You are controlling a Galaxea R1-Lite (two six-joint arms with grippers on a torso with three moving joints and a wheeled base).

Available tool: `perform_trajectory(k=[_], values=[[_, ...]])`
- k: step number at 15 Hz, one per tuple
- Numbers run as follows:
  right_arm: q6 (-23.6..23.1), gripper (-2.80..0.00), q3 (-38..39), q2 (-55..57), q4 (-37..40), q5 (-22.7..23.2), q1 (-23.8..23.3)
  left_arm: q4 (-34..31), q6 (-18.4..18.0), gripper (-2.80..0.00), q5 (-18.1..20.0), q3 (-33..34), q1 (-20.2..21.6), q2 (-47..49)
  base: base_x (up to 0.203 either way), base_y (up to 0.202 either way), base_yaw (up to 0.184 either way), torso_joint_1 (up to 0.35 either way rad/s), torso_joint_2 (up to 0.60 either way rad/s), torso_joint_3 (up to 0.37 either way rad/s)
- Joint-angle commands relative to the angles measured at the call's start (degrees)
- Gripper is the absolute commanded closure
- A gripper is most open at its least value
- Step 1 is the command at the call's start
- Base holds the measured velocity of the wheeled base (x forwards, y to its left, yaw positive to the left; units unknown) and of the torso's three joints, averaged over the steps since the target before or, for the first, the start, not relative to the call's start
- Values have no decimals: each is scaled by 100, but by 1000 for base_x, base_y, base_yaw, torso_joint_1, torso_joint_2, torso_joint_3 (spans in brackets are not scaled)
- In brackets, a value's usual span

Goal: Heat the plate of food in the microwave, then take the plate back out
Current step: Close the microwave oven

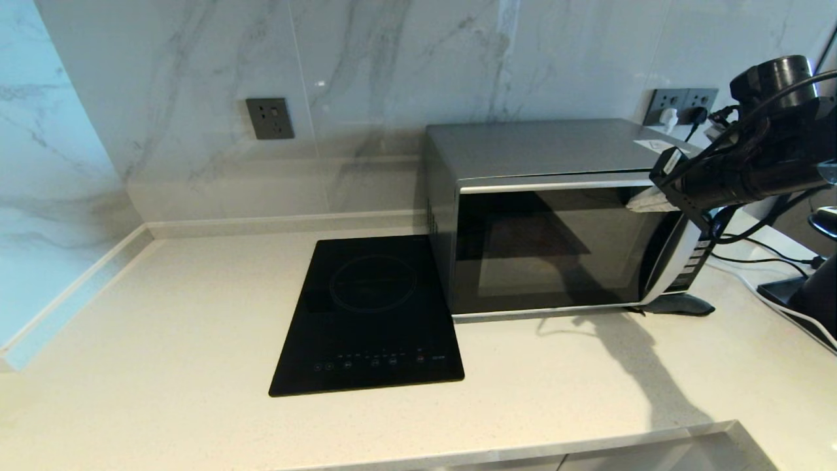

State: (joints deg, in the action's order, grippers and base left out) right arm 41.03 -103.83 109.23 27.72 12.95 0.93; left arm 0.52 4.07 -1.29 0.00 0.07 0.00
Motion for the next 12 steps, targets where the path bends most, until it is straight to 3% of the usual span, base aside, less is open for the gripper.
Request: perform_trajectory(k=[1,5,12], values=[[27,0,184,-4,-348,31,4,1,6,0,-3,0,1,9,0,0,0,0,0,0],[19,0,666,-24,-1105,187,4,1,6,0,-3,0,1,9,0,0,0,0,0,0],[13,0,1242,-622,-1111,254,-4,1,6,0,-3,0,1,9,0,0,0,0,0,0]])
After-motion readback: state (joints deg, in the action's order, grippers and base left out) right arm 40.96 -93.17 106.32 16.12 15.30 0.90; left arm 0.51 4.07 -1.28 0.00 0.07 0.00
